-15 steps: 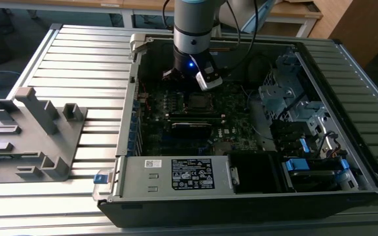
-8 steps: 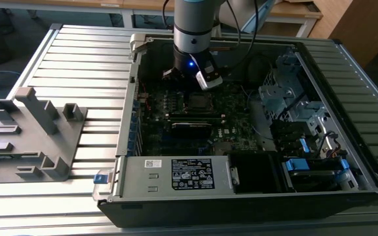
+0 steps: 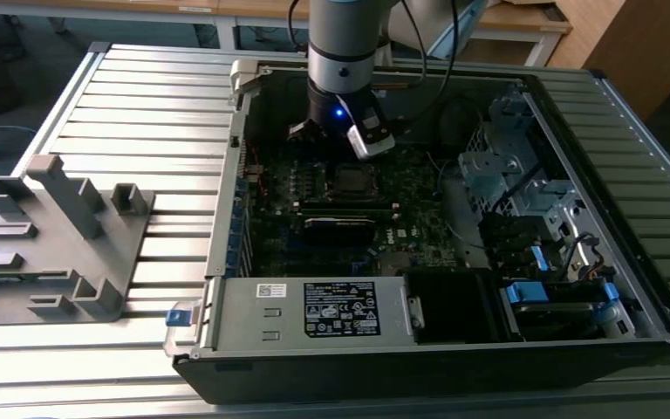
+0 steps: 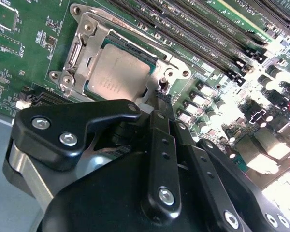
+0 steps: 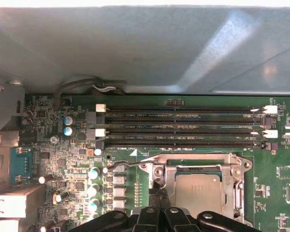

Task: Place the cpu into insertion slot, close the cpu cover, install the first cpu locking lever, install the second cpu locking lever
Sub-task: 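Close the cpu cover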

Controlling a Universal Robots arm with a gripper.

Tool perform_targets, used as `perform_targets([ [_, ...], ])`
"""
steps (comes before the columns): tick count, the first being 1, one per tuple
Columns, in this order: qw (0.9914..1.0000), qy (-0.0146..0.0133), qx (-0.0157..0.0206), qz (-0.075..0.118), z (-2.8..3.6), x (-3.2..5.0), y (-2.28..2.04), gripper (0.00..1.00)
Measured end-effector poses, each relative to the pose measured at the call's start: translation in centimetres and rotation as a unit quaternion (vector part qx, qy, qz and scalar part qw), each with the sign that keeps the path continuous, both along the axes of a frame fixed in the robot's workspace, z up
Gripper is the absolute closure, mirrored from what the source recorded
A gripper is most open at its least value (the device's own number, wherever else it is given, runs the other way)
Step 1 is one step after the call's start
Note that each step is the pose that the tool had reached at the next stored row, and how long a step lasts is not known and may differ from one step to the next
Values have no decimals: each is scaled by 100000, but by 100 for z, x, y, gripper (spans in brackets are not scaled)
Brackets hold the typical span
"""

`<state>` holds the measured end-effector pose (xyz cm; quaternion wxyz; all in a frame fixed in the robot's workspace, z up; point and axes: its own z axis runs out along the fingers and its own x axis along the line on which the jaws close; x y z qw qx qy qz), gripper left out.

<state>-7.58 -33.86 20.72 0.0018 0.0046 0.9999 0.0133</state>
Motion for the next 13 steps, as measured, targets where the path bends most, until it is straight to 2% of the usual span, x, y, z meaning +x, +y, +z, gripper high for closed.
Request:
perform_targets([
  [8,100000,3,-2,-3,0,61,0,90],
  [13,100000,2,-2,-4,0,66,0,90],
])
